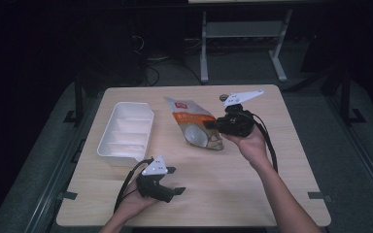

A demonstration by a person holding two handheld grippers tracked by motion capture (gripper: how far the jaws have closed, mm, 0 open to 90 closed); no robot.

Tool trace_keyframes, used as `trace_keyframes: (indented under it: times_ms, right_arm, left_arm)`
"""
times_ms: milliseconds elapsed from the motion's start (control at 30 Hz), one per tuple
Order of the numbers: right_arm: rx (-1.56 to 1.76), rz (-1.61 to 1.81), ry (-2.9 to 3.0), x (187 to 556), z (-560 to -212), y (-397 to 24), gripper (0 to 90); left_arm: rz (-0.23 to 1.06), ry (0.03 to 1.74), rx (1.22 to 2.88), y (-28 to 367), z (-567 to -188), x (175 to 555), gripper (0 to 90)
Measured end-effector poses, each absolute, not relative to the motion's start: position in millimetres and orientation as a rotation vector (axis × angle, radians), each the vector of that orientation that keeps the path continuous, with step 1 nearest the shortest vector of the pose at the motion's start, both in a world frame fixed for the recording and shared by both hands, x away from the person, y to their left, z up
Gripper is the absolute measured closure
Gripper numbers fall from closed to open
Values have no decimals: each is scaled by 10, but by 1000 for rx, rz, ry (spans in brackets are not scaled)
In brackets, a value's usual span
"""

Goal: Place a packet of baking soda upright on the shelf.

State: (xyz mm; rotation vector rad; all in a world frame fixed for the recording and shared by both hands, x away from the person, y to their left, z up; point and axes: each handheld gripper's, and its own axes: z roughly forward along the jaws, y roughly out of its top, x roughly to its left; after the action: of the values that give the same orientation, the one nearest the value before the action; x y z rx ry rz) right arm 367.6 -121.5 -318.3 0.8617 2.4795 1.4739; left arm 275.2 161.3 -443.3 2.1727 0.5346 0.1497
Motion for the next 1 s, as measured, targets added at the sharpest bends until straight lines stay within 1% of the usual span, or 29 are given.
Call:
trace_keyframes:
  times_ms: [267, 1000]
  right_arm:
    - [842, 1471, 2498, 3805, -3163, -1004, 898]
    - [796, 1497, 2521, 4056, -3085, -595, 898]
  left_arm:
    - [151, 532, 2172, 1620, -4427, 2745, 214]
    - [143, 521, 2186, 1627, -4452, 2749, 204]
